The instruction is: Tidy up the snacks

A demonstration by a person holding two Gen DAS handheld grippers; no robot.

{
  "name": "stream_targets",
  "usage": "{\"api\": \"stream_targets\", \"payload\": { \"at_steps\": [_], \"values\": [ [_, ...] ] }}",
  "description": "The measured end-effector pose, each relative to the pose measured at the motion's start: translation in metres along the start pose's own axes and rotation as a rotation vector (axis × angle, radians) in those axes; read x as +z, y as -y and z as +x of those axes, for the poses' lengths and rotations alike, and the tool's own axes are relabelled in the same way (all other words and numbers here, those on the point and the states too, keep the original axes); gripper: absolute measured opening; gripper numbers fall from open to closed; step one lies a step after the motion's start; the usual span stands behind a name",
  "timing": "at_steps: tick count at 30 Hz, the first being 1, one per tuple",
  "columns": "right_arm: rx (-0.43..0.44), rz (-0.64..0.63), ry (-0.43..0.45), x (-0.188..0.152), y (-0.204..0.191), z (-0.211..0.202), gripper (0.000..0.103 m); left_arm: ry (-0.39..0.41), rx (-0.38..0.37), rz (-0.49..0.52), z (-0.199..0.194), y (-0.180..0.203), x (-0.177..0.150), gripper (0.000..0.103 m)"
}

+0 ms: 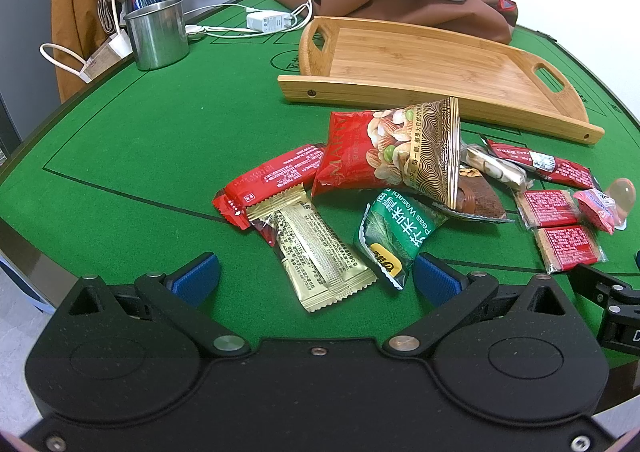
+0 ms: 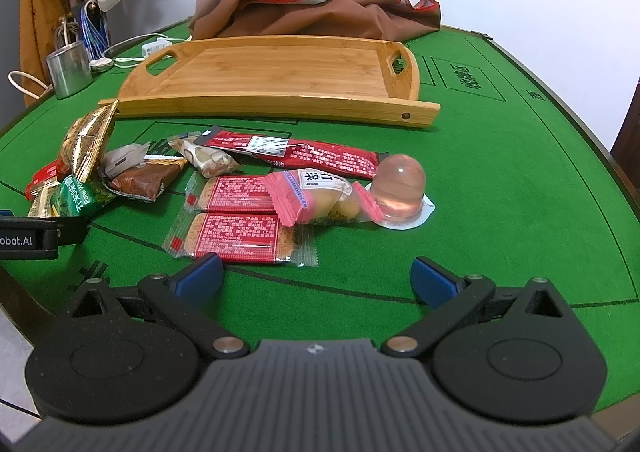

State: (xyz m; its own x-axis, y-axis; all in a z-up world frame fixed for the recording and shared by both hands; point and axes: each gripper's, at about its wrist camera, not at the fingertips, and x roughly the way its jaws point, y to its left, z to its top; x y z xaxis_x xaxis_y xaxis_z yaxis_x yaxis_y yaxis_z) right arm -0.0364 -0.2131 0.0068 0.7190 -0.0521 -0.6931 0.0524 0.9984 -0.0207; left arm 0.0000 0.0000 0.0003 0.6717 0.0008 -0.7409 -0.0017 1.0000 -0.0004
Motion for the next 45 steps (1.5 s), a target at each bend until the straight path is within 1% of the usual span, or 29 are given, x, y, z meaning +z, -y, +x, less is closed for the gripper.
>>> {"api": "stream_targets", "payload": {
  "at_steps": [8, 18, 22, 24, 28, 32, 34, 36, 38, 41, 45],
  "values": [
    [0.000, -0.007, 0.005, 0.000, -0.002, 0.004, 0.103, 0.001, -0.001, 0.002, 0.000, 0.000, 0.000, 0.103],
    [0.017, -0.018, 0.010, -0.003, 0.000, 0.005, 0.103, 0.043, -0.008, 0.010, 0.000, -0.004, 0.001, 0.103],
    [0.013, -0.010, -0.002, 0.000, -0.001, 0.005, 0.103, 0.025, -0.016, 0.013, 0.002, -0.005, 0.004, 0.103],
    [0.038, -0.001, 0.006, 0.000, -0.002, 0.004, 0.103, 0.020, -0.020, -0.003, 0.000, -0.007, 0.004, 0.103],
    [0.089, 0.003, 0.016, 0.003, -0.004, 0.002, 0.099, 0.072, -0.098, -0.034, -0.012, -0.015, 0.001, 0.103],
    [0.109, 0.002, 0.026, 0.006, -0.007, 0.002, 0.094, 0.126, -0.129, -0.013, -0.024, -0.015, 0.001, 0.103],
    [0.109, 0.002, 0.042, 0.009, -0.007, 0.001, 0.091, 0.143, -0.143, -0.005, -0.028, -0.014, 0.002, 0.100],
    [0.110, 0.011, 0.065, 0.012, -0.004, -0.001, 0.091, 0.158, -0.156, -0.002, -0.031, -0.012, 0.005, 0.097],
    [0.100, 0.026, 0.087, 0.018, 0.002, -0.003, 0.091, 0.181, -0.160, 0.005, -0.033, -0.010, 0.011, 0.097],
    [0.078, 0.031, 0.098, 0.025, 0.010, 0.000, 0.091, 0.209, -0.168, 0.022, -0.031, -0.007, 0.022, 0.097],
    [0.075, 0.031, 0.096, 0.031, 0.017, 0.006, 0.091, 0.201, -0.213, 0.022, -0.019, -0.002, 0.036, 0.099]
  ]
}}
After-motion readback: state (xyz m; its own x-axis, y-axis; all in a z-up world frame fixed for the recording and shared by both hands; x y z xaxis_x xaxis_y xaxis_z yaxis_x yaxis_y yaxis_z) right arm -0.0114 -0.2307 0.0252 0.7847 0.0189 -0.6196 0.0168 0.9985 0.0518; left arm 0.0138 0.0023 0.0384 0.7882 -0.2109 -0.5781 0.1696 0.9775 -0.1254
